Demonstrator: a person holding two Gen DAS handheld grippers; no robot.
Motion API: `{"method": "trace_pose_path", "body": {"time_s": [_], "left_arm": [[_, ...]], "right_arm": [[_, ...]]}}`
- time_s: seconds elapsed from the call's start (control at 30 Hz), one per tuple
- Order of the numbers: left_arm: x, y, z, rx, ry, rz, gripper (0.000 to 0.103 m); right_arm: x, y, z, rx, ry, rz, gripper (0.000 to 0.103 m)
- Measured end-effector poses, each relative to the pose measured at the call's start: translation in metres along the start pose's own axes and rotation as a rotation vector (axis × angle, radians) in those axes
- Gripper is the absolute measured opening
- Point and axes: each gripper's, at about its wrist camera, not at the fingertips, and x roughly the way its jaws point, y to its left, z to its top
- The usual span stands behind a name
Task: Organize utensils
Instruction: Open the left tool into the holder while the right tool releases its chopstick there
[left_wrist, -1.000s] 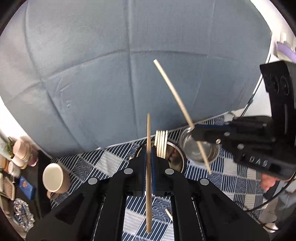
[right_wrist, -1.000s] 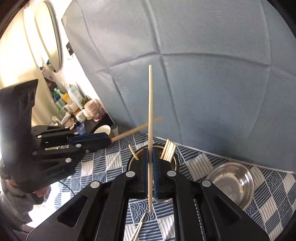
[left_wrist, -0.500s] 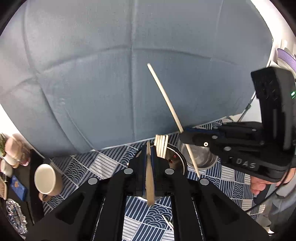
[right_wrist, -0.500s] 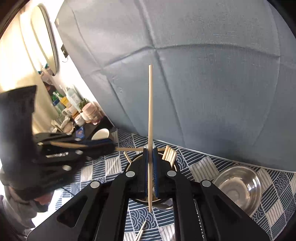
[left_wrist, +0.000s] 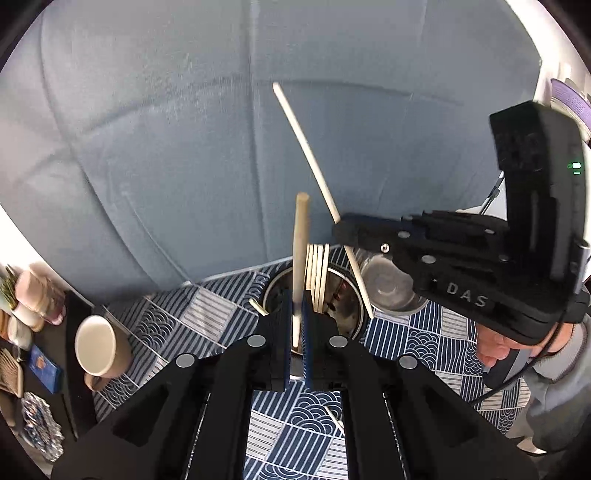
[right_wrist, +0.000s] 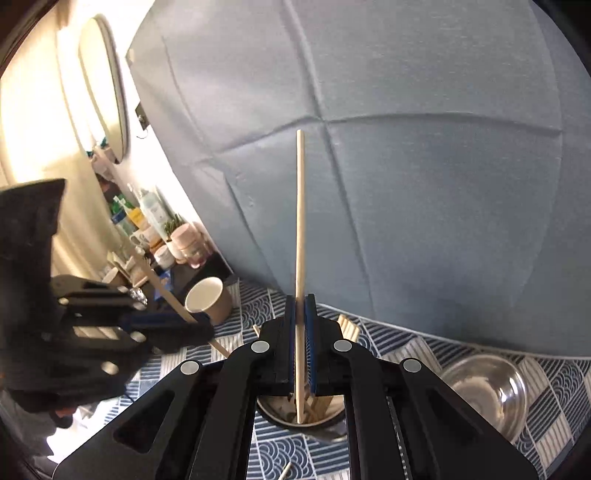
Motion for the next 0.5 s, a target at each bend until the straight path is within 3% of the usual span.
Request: {"method": "trace_pose_path", "body": {"time_s": [0.5], "left_arm": [[0.033,0.001,-0.008,0.027,0.075,0.002,0.005]], "right_arm": [[0.030,-0.029,-0.021,0.087,-0.033,0.074,0.005]]}}
